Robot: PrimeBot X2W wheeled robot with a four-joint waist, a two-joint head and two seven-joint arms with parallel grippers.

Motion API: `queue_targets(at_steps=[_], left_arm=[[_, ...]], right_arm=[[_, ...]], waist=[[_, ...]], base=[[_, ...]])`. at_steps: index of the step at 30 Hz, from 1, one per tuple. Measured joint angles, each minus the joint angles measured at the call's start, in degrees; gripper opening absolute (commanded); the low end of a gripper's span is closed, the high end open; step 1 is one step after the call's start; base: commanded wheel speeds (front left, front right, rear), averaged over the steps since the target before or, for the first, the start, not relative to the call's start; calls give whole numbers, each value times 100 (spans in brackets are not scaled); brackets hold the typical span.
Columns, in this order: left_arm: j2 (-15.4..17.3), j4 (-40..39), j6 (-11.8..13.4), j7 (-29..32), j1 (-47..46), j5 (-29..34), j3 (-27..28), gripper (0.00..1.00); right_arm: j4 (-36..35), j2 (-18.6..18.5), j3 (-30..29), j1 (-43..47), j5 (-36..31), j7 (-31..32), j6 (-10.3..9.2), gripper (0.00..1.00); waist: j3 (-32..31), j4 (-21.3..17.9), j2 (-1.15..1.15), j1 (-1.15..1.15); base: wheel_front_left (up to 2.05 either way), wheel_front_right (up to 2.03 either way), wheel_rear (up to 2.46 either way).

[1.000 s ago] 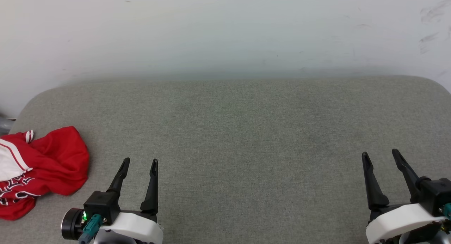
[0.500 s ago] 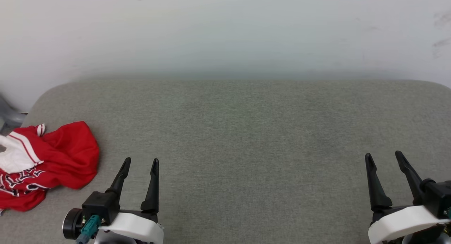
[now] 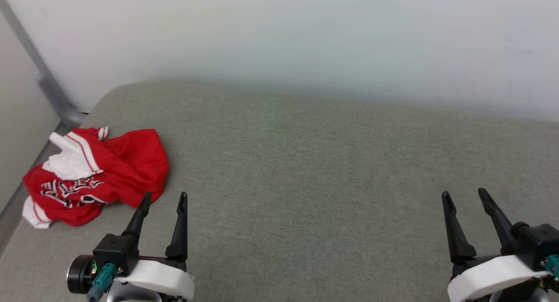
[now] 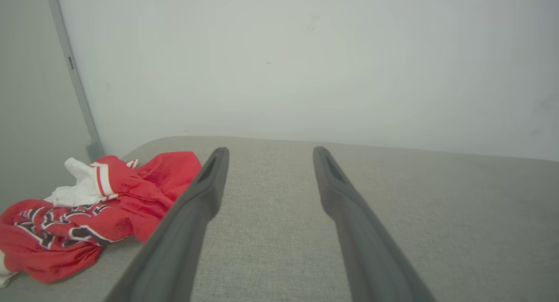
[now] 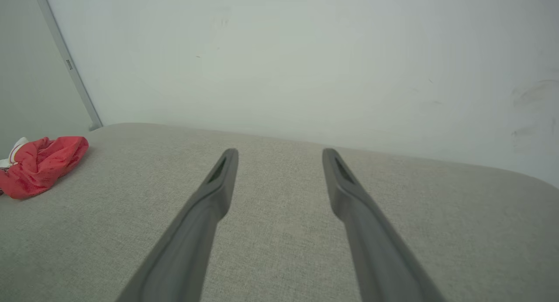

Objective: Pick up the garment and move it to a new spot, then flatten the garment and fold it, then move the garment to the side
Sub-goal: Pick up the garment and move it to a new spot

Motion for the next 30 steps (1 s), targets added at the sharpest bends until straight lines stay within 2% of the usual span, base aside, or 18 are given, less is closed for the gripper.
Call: queue_targets(at_steps=[18,30], left_arm=[[142,8,-7,0,-81,92,174,100],[175,76,-8,0,-102,100,214,100]], right_arm=[[49,2,357,-80,-156,-52,0,100],[148,2,421,-206,-113,-112,0,100]], waist=[[40,1122,0,0],[79,1366,0,0]], base=[[0,0,0],[0,0,0]])
